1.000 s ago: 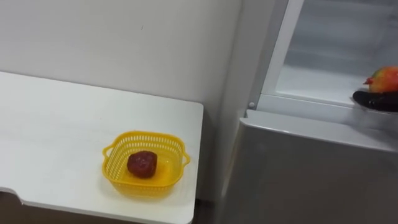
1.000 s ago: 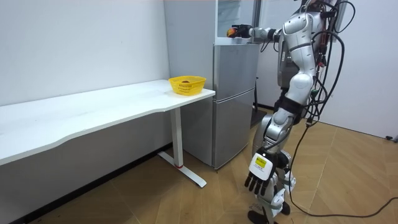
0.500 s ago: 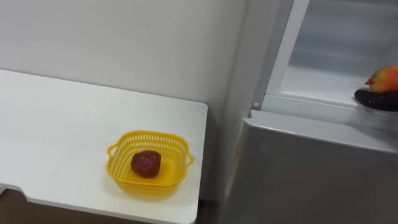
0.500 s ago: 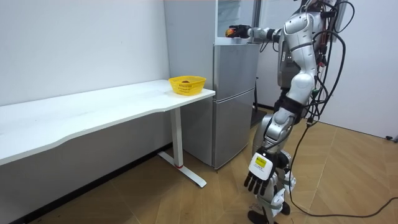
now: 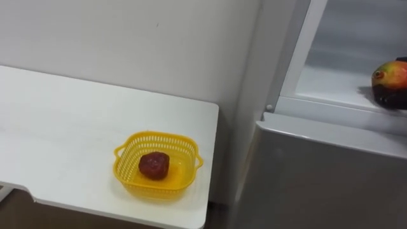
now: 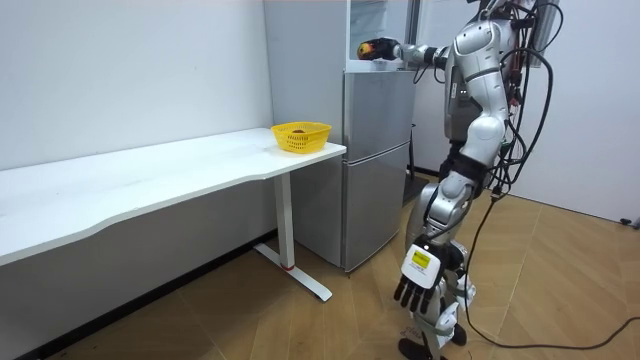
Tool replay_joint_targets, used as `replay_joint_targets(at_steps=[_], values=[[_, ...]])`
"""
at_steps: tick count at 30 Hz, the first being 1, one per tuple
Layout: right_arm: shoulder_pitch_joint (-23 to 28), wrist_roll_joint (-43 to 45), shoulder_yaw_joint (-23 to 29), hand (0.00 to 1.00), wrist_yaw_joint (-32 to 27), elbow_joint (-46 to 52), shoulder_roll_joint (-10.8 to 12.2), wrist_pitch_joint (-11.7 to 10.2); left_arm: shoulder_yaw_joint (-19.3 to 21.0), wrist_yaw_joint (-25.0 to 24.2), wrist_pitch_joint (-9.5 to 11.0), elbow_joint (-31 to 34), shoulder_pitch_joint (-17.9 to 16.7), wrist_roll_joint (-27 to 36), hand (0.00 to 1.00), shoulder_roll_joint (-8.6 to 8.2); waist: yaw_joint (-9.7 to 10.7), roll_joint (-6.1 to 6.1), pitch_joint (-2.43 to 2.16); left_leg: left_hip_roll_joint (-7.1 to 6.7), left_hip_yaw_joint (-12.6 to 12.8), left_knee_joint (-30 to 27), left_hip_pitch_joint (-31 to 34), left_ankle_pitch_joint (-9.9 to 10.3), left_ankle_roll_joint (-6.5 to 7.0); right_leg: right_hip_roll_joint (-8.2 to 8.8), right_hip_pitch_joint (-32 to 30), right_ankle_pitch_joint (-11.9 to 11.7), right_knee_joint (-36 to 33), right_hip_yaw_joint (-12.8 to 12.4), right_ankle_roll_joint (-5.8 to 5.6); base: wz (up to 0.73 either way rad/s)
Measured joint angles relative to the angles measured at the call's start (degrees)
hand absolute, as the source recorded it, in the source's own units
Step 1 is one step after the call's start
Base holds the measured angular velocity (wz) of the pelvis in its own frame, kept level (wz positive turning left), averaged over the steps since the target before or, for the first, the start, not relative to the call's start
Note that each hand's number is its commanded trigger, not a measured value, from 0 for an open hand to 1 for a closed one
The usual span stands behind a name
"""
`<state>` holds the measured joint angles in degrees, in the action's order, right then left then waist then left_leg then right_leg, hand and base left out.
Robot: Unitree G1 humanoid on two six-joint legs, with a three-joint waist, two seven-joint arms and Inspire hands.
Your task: Retrieve from the upper fridge
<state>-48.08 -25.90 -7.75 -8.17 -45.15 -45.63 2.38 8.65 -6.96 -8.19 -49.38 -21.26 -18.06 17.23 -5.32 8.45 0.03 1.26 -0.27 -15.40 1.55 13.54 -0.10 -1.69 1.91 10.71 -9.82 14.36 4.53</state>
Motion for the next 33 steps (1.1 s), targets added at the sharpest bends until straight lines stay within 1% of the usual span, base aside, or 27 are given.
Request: replay_joint_targets(at_steps=[4,7,9,11,16,20,22,24,27,28,29,30,31,32,33], values=[[-0.29,0.0,-0.13,1.0,0.13,0.0,0.0,-0.1,-0.04,-0.01,0.12,-0.1,0.79,-0.02,0.0,0.0,-0.16,-0.14,0.1,-0.02,-0.13,0.02,0.13,0.0,-0.01,0.02,-0.06,0.0,0.0,0.11,0.0,0.02],[-0.3,0.0,-0.15,1.0,-0.39,-0.01,-0.11,-0.53,-0.11,-0.01,0.17,-0.29,1.48,-0.03,0.0,0.01,-1.13,-0.2,0.14,-0.02,-0.15,0.05,0.15,0.0,-0.01,0.02,-0.06,0.0,0.02,0.22,0.0,0.02],[-0.29,0.0,-0.16,1.0,-0.36,0.0,-0.11,-0.54,-0.12,0.05,0.3,-0.45,1.75,-0.06,0.0,0.01,-1.39,-0.18,0.14,-0.02,-0.22,0.11,0.24,-0.01,-0.03,0.02,-0.05,0.0,0.02,1.0,-0.01,0.1],[-0.29,-0.07,-0.16,1.0,-0.27,0.0,-0.11,-0.54,-0.13,0.08,0.3,-0.94,1.72,-0.06,0.0,0.01,-1.36,-0.17,0.14,-0.03,-0.48,0.12,0.31,-0.02,-0.04,0.05,-0.02,0.0,0.03,1.58,-0.01,0.08],[-0.29,-0.42,-0.09,1.0,-0.37,0.39,-0.1,-0.53,-0.02,0.25,0.46,-1.02,1.89,-0.1,0.0,0.01,-1.11,-0.13,0.11,-0.09,-0.69,0.08,0.7,-0.02,-0.04,0.07,-0.06,0.0,0.17,1.62,-0.01,0.03],[-0.2,-2.8,-0.09,1.0,-0.38,1.76,-0.06,-0.37,0.04,2.18,0.92,-1.11,1.96,-0.04,0.0,0.0,-0.89,-0.17,0.09,-0.1,-0.68,0.08,0.7,-0.03,-0.05,0.1,-0.07,0.0,0.16,1.55,-0.01,0.0],[0.05,-4.08,-0.11,1.0,-0.46,4.27,-0.03,-0.21,-0.01,2.97,1.01,-1.29,1.93,-0.15,0.0,0.0,-0.68,-0.32,0.04,-0.11,-0.59,0.09,0.72,-0.03,-0.06,0.13,-0.08,0.0,0.14,1.57,-0.01,0.0],[2.68,-3.74,-0.09,1.0,-1.02,12.48,-0.02,-0.18,0.1,3.65,1.03,-1.45,1.86,-0.16,0.0,0.01,-0.47,-0.52,-0.02,-0.07,-0.42,0.08,0.73,-0.07,-0.11,0.12,0.06,0.0,0.04,1.53,-0.01,0.0],[5.45,-3.27,-0.08,1.0,-0.38,20.89,0.0,-0.46,0.16,4.13,1.58,-1.72,2.41,-0.21,0.0,0.01,-0.42,-0.75,-0.07,-0.06,-0.42,0.01,0.71,-0.08,-0.14,0.13,0.13,0.0,0.05,1.49,-0.01,0.01],[5.87,-3.27,-0.08,1.0,-0.41,21.94,0.01,-0.56,0.15,4.19,1.72,-2.02,2.71,-0.18,0.0,0.01,-0.48,-0.88,-0.09,-0.07,-0.41,-0.02,0.6,-0.08,-0.14,0.13,0.14,0.0,0.05,1.38,-0.01,0.0],[6.72,-3.12,-0.08,1.0,-0.69,24.2,0.36,-0.61,0.1,4.26,2.1,-2.39,3.04,0.05,0.0,0.01,-0.9,-1.11,-0.06,-0.09,-0.26,0.1,0.14,-0.08,-0.14,0.13,0.31,0.0,0.02,0.93,0.0,-0.09],[7.69,-3.04,-0.07,1.0,-1.11,27.08,1.42,-0.69,0.05,4.31,2.41,-2.46,2.9,0.22,0.0,-0.05,-1.02,-1.49,0.11,-0.08,-0.08,0.13,-0.44,-0.08,-0.13,0.07,0.92,0.0,0.08,-0.09,-0.01,-0.08],[8.46,-2.95,-0.07,1.0,-1.28,28.71,1.79,-0.84,0.06,4.35,2.41,-2.47,2.89,0.28,0.0,-0.1,-1.01,-1.69,0.07,-0.11,-0.12,0.17,-0.76,-0.08,-0.13,0.1,1.14,0.0,0.09,-0.18,-0.01,-0.05],[10.05,-2.21,0.22,1.0,-2.5,31.43,2.3,-1.04,0.06,4.86,2.52,-2.55,2.89,0.33,0.0,-0.32,-1.03,-2.12,-0.1,-0.12,-0.14,0.46,-1.16,-0.08,-0.13,0.12,1.35,0.0,0.04,-0.24,-0.01,0.0],[11.2,-1.6,0.71,1.0,-2.79,33.49,2.32,-1.12,0.1,5.37,2.72,-2.63,2.87,0.33,0.0,-0.58,-1.06,-2.55,-0.15,-0.1,0.01,0.66,-1.37,-0.09,-0.12,0.13,1.35,0.0,0.01,-0.41,-0.01,-0.06]])
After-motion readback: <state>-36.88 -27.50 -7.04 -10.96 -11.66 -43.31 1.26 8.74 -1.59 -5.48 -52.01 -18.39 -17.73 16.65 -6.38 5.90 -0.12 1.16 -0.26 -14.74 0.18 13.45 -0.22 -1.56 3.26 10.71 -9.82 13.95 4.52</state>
